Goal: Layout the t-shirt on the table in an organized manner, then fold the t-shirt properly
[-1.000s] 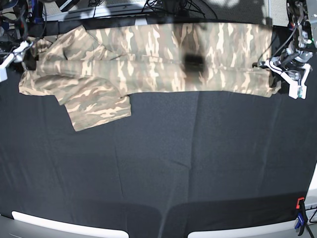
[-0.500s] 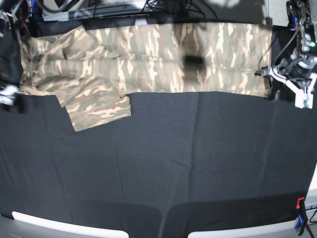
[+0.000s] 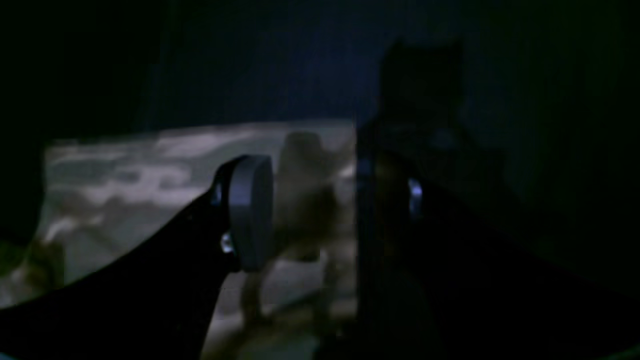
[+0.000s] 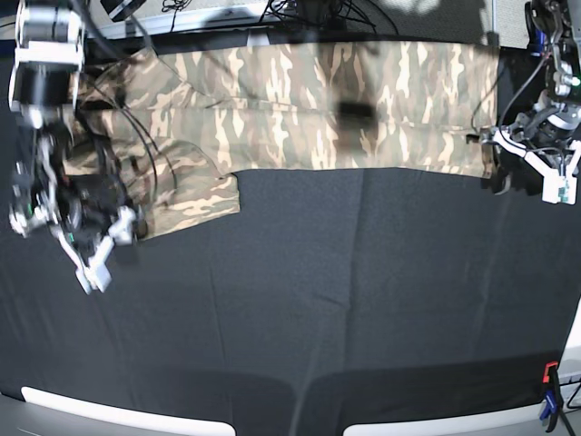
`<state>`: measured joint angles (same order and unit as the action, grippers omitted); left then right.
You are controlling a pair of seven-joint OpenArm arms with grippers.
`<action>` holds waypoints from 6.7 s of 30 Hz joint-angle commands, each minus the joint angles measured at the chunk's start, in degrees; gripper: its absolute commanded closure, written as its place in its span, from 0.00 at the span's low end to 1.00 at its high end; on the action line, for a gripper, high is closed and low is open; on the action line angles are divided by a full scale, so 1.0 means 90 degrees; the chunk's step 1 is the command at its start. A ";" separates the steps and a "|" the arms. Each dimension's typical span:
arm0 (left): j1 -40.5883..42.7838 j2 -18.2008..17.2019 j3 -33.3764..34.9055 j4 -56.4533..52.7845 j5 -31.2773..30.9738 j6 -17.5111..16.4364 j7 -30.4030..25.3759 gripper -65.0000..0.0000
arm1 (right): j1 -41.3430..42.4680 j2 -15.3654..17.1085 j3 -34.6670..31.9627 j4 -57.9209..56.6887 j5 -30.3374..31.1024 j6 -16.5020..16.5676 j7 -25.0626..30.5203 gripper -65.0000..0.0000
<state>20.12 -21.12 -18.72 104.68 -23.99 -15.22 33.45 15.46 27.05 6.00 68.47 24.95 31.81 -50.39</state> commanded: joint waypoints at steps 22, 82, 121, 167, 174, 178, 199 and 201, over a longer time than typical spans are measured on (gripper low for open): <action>-0.0046 -0.0085 -0.0039 0.0119 -0.0032 0.0000 -0.0153 0.45 | 0.0726 -0.0151 -0.0639 -0.1105 -0.0087 0.0806 -0.0442 0.92; -0.0044 -0.0053 -0.0039 0.0119 -0.0010 0.0002 -0.0199 0.45 | -0.5316 -0.0165 -0.0503 0.6186 0.0775 0.0874 0.0102 0.71; 0.0590 -0.0049 -0.0049 -0.1384 -0.2373 -0.1299 0.0988 0.57 | -0.4277 -0.0168 0.1982 0.6195 0.0634 0.0794 0.0158 0.71; 0.1591 0.1401 0.3266 0.2698 -0.0695 0.1435 0.0709 1.00 | -0.3835 -0.0168 0.1999 0.4461 0.0631 0.0750 0.0993 0.71; 0.1192 0.1899 0.4223 0.2234 0.0214 0.1936 0.0510 1.00 | -0.3835 -0.0168 0.1999 0.4461 0.0631 0.0750 0.0928 0.71; 0.1013 0.2045 0.4262 0.1734 0.0328 0.1931 0.0517 1.00 | -0.3835 -0.0165 0.2001 0.4461 0.0631 0.0750 0.0923 0.71; 0.0554 0.2042 0.4250 0.1450 0.2011 0.0833 0.0272 0.54 | -0.3837 -0.0165 0.2385 0.4464 0.0986 0.0758 -0.0090 0.71; 0.0427 0.2042 0.4238 0.1450 0.2586 0.0855 0.0272 0.54 | -0.3840 -0.0165 0.2832 0.4464 0.1222 0.0782 -0.0267 0.71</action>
<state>24.10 -3.03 19.35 116.62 -0.01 -7.60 37.36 -19.49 24.47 31.11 107.72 34.79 38.61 -54.00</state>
